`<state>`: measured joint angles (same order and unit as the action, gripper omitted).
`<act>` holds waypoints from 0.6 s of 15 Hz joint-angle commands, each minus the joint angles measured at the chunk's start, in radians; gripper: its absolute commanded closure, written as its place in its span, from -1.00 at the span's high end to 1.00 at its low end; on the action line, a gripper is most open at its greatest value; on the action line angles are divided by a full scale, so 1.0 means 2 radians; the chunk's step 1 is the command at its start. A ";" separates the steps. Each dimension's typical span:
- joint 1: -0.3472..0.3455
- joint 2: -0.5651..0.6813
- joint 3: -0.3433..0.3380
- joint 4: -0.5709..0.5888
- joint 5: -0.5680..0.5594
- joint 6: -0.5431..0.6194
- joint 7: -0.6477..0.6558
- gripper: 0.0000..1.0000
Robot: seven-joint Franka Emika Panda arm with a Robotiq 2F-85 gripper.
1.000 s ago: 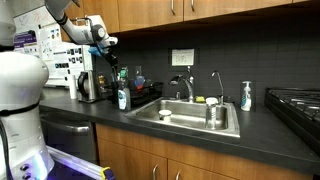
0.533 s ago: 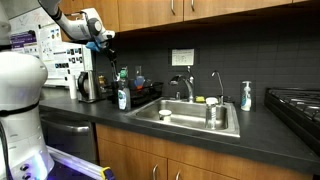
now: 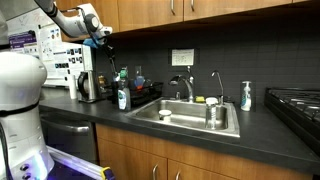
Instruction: Remove the safety knife from the dish rack
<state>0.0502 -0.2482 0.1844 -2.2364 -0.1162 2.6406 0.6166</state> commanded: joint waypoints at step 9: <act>0.030 -0.011 0.009 -0.006 0.098 -0.061 -0.034 -0.65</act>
<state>0.0974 -0.2584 0.1993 -2.2428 0.0318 2.5569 0.5735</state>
